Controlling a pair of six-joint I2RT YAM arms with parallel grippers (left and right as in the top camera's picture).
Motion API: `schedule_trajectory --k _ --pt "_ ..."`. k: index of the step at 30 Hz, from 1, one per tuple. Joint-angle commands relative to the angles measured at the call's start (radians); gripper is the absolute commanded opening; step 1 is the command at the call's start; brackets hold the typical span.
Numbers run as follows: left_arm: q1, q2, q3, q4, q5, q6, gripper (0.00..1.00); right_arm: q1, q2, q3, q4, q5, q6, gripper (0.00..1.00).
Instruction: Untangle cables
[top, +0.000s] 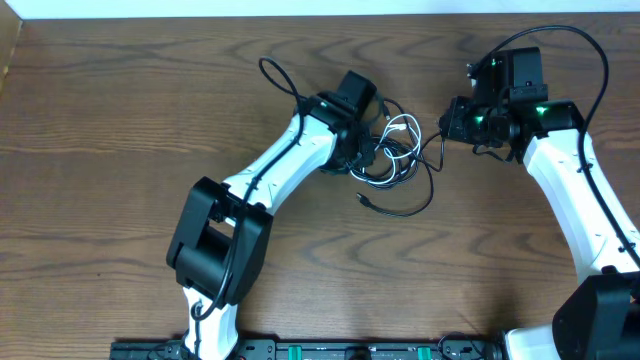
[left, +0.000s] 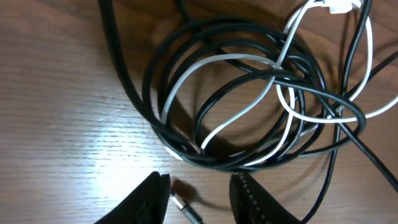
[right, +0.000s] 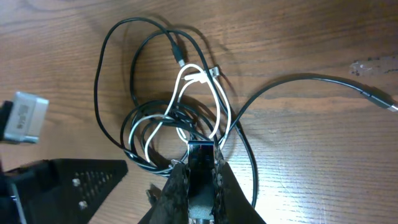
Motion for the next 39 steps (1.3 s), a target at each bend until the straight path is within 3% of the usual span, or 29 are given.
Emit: schedule_trajectory --k 1,8,11,14,39 --pt "-0.004 0.01 -0.029 0.022 -0.033 -0.101 0.33 -0.002 0.007 0.0 -0.004 0.019 0.013 0.01" --pt "-0.023 0.01 -0.062 0.034 -0.054 -0.135 0.34 -0.002 0.007 0.0 -0.02 0.019 0.013 0.01" --pt "-0.032 0.013 -0.063 0.048 -0.077 -0.135 0.46 -0.001 0.007 0.0 -0.023 0.019 0.013 0.01" --pt "-0.039 0.023 -0.063 0.076 -0.085 -0.135 0.5 0.002 0.007 0.0 -0.023 0.019 0.013 0.01" --pt "-0.085 0.105 -0.063 0.124 -0.13 -0.142 0.39 0.011 0.007 0.0 -0.038 0.037 0.005 0.01"
